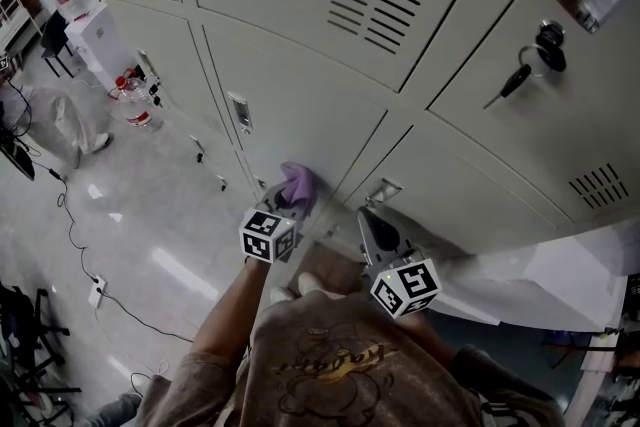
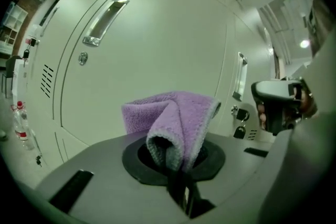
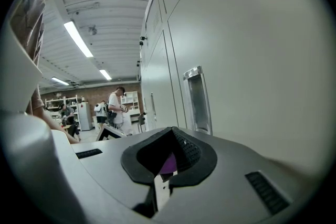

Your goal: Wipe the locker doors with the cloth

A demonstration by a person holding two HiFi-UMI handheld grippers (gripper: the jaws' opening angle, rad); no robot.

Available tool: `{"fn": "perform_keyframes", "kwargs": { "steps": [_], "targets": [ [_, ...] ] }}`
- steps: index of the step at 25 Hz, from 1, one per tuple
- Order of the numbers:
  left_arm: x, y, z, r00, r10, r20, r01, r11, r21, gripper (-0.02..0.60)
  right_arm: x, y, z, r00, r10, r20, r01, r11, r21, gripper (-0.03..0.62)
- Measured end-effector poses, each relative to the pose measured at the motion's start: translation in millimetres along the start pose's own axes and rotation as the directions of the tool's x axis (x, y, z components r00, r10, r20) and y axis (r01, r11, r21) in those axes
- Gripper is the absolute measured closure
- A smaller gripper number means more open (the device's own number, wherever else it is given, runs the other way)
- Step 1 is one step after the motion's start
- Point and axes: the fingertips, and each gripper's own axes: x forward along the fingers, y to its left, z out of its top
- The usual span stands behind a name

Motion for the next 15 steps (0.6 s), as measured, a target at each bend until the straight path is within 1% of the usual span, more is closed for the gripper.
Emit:
{"fn": "perform_keyframes", "kwargs": {
  "steps": [9,13,15],
  "targets": [
    [9,-38,-6,0.996,-0.082,-0.022,0.082,0.996,0.020,0.541,-8,-2,0,1.000,-0.016,0.008,0.016,1.000,0.000,0.597],
    [9,-50,-8,0.994,-0.107,-0.034,0.107,0.994,-0.005,0.541,-13,-3,1,1.000,-0.026,0.013,0.026,1.000,-0.001,0.597],
    [9,-55,-7,0.993,-0.118,-0.028,0.118,0.993,-0.009,0.541,-14,-3,1,0.999,-0.028,0.016,0.028,1.000,-0.001,0.597]
  ]
}}
